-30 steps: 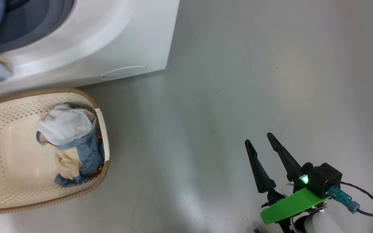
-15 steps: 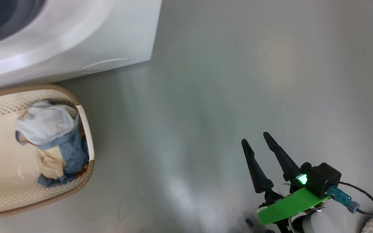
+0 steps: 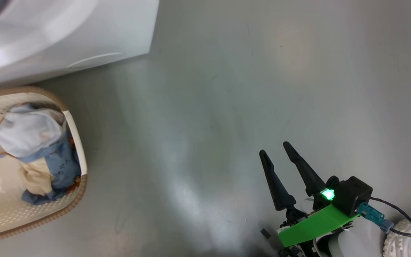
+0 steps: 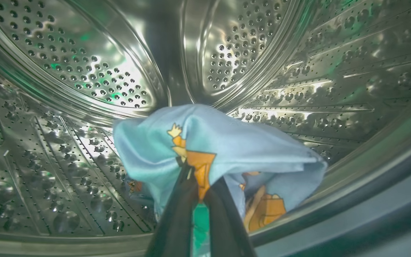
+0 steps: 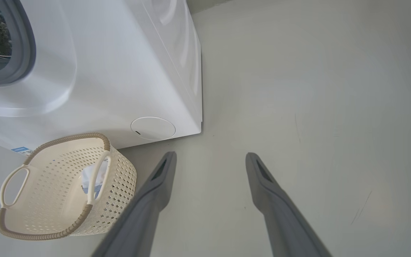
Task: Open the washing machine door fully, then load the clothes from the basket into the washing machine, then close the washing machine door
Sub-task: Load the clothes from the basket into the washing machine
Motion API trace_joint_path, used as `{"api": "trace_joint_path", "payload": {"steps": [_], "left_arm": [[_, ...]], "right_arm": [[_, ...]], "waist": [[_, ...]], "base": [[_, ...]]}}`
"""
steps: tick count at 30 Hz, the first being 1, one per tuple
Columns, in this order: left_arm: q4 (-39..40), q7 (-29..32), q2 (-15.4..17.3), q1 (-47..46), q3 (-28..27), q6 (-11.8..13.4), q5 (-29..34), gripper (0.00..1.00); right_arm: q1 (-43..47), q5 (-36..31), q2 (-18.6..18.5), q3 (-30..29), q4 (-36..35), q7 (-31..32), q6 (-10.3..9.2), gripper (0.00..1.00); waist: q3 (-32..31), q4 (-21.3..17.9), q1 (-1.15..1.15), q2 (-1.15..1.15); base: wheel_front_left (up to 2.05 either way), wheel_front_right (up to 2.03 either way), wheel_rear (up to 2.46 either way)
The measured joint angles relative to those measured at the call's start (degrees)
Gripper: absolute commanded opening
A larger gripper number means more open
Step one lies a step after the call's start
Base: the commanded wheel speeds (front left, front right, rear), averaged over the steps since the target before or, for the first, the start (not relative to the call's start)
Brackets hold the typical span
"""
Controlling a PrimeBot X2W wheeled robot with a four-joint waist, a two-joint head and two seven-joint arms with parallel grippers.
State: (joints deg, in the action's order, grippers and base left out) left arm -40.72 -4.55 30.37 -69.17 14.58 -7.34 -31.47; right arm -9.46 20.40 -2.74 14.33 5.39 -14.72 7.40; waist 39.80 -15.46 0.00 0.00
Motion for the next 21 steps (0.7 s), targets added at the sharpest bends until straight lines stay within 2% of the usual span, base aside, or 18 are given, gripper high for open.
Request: {"api": "trace_joint_path", "payload": {"steps": [10, 21], "left_arm": [[-1.52, -1.3, 2.43, -4.54, 1.15, 0.0, 0.12, 0.0], [1.01, -8.61, 4.35, -7.15, 5.75, 0.0, 0.75, 0.0]], "right_arm": [[-0.01, 0.55, 0.02, 1.36, -0.35, 0.0, 0.0, 1.0], [-0.04, 0.93, 0.04, 2.33, -0.49, 0.0, 0.0, 1.0]], "waist": [[3.19, -0.99, 0.0, 0.0], [4.65, -1.74, 0.0, 0.0]], "base": [[0.0, 0.0, 0.0], [0.0, 0.0, 0.0]]}}
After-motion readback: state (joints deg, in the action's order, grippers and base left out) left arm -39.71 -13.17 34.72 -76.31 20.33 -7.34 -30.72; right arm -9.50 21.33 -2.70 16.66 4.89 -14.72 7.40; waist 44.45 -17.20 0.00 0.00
